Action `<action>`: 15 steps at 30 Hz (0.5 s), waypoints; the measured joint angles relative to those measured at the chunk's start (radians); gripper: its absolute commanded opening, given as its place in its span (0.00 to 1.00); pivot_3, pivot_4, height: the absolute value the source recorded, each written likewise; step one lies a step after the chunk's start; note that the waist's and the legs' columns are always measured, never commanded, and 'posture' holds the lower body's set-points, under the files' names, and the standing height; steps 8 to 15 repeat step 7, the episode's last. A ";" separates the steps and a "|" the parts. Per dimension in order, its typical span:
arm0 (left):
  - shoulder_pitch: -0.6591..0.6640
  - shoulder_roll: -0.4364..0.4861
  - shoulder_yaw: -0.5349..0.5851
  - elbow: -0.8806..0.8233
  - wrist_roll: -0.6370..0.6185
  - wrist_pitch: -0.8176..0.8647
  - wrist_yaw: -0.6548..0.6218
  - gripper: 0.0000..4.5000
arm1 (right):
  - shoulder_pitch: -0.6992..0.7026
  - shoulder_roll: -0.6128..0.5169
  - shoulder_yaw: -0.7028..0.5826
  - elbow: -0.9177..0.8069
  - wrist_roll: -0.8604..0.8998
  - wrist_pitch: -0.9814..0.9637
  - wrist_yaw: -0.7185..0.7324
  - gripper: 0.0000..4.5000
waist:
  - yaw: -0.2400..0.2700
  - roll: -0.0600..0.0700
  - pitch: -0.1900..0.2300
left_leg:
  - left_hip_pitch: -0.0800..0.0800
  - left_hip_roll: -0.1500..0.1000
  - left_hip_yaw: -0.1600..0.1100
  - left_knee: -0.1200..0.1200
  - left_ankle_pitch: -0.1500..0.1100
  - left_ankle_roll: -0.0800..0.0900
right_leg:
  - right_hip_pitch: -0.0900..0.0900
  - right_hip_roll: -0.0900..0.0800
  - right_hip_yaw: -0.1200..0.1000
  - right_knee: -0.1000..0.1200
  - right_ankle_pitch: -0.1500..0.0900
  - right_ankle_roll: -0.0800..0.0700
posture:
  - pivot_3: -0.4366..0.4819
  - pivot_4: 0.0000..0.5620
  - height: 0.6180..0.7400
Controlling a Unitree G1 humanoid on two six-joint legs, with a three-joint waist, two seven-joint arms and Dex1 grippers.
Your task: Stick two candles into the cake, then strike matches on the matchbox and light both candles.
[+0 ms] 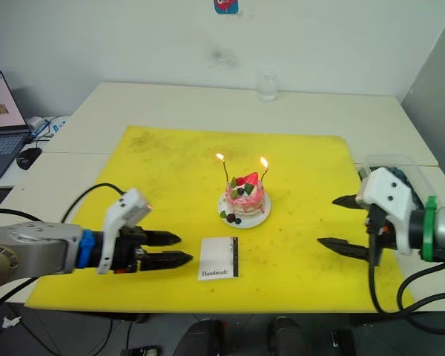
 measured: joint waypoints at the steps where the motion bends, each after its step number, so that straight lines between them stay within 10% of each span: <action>1: 0.018 0.004 0.024 0.017 0.075 -0.067 -0.037 0.81 | 0.002 -0.014 -0.026 0.019 -0.008 -0.013 0.022 1.00 | 0.002 0.000 0.000 | 0.000 0.000 0.000 0.000 0.000 0.000 | 0.000 0.000 -0.001 0.000 0.000 0.000 | 0.48 0.27 1.00; 7: 0.122 0.005 0.096 0.155 0.360 -0.356 -0.236 0.81 | 0.030 -0.069 -0.106 0.118 -0.045 -0.087 0.150 1.00 | 0.001 0.001 0.000 | 0.000 0.001 0.001 -0.002 0.000 0.000 | -0.001 -0.001 0.000 0.000 -0.001 -0.002 | 0.48 0.27 1.00; 15: 0.122 0.005 0.096 0.155 0.360 -0.356 -0.236 0.81 | 0.030 -0.069 -0.106 0.118 -0.045 -0.087 0.150 1.00 | 0.001 0.001 0.000 | 0.000 0.001 0.001 -0.002 0.000 0.000 | -0.001 -0.001 0.000 0.000 -0.001 -0.002 | 0.48 0.27 1.00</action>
